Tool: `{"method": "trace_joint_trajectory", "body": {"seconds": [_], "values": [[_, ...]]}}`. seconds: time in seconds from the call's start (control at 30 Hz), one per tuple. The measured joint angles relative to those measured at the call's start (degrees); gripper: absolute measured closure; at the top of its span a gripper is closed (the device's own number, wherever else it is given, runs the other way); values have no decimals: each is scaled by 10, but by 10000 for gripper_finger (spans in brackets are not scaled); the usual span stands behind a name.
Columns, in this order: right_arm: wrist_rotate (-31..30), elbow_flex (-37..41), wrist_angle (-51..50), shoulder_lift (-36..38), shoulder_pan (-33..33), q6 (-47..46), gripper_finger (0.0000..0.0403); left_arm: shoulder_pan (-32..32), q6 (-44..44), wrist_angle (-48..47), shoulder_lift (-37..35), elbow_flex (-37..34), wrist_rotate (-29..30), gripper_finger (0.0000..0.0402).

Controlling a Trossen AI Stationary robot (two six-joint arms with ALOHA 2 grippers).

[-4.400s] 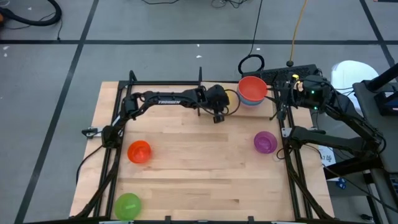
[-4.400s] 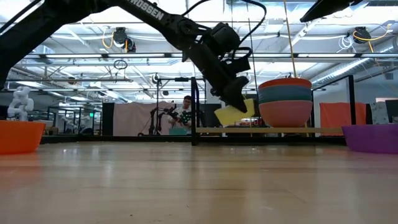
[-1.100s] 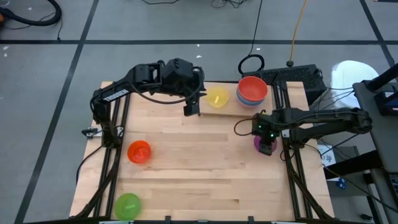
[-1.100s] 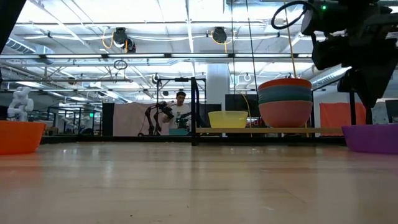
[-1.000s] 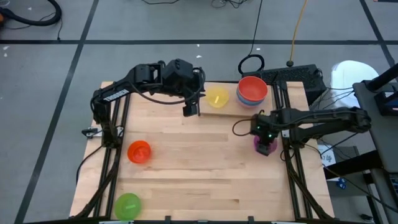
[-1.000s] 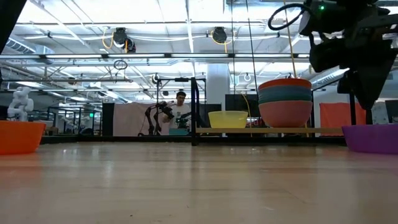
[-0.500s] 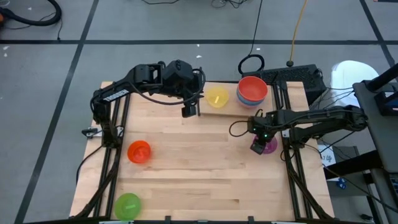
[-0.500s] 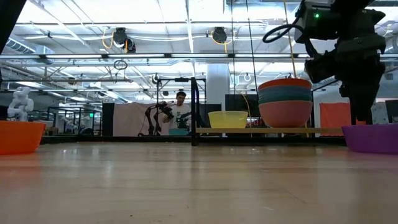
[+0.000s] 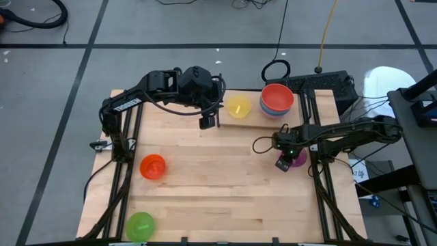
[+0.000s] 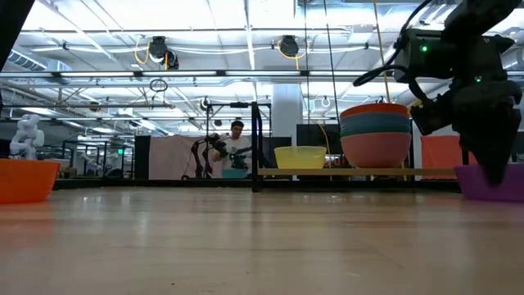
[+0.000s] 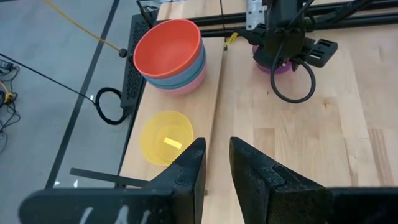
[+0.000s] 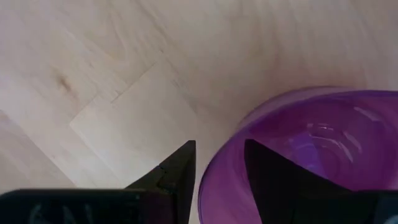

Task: Place and stack bowls onto a shelf
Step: Stack the transparent purple bowl on top of the transparent yellow bowl

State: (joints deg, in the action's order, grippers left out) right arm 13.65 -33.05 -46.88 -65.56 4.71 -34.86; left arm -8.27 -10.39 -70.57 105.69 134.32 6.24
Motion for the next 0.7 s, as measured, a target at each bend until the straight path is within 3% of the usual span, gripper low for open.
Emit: {"method": "trace_joint_trajectory", "body": {"seconds": [0.13,0.33,0.47,0.7], "values": [[-1,1,7,0,0,27,298,0,0,0,0,0,0,323],[-22,0,28,2,-1,45,388,0,0,0,0,0,0,323],[-61,0,32,11,-9,50,395,0,0,0,0,0,0,323],[-60,-47,4,32,-41,58,403,0,-5,-1,0,0,0,323]]}}
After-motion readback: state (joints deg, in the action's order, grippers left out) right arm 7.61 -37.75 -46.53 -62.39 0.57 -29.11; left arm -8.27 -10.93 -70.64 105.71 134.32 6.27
